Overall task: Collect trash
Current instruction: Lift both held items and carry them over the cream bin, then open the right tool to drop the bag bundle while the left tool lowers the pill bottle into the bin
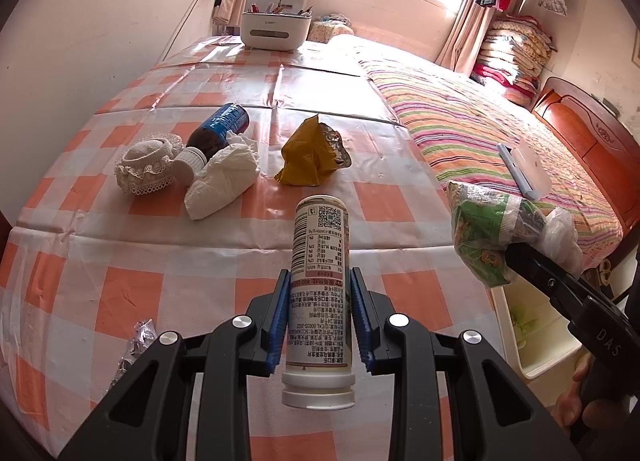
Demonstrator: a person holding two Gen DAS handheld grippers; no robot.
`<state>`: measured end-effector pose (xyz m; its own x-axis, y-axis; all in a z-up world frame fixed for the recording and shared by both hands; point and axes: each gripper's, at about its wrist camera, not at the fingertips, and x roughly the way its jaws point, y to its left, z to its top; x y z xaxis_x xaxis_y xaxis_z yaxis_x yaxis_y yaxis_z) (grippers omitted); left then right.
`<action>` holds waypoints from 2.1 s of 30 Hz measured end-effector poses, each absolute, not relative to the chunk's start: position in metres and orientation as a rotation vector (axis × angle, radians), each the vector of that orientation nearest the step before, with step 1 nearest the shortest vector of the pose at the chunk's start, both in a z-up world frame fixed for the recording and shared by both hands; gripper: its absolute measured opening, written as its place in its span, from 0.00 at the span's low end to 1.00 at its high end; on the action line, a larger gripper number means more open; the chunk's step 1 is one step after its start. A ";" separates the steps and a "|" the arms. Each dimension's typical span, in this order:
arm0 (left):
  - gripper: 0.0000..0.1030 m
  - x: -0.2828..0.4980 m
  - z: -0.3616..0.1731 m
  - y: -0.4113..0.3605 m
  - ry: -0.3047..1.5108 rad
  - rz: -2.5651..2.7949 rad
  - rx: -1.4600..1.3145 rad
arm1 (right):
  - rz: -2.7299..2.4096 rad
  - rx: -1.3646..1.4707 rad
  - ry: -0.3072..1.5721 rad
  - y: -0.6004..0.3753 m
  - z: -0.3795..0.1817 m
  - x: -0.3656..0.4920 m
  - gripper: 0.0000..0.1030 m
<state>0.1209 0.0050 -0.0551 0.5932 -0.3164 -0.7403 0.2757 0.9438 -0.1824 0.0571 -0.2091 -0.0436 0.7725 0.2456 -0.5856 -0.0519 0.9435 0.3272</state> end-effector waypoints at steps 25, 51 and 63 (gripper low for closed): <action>0.28 0.099 -0.043 -0.080 0.852 -0.537 -0.017 | 0.023 0.361 0.632 -0.267 -0.044 0.029 0.35; 0.28 0.077 -0.044 -0.169 0.873 -0.743 0.045 | -0.219 0.417 0.607 -0.338 -0.054 0.000 0.42; 0.28 0.077 -0.053 -0.180 0.895 -0.762 0.057 | -0.264 0.457 0.543 -0.350 -0.046 -0.011 0.63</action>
<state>0.0771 -0.1797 -0.0525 0.3857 -0.5750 -0.7216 0.6205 0.7405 -0.2584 -0.0106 -0.3498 -0.0460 0.8264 -0.1209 -0.5499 0.3576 0.8672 0.3467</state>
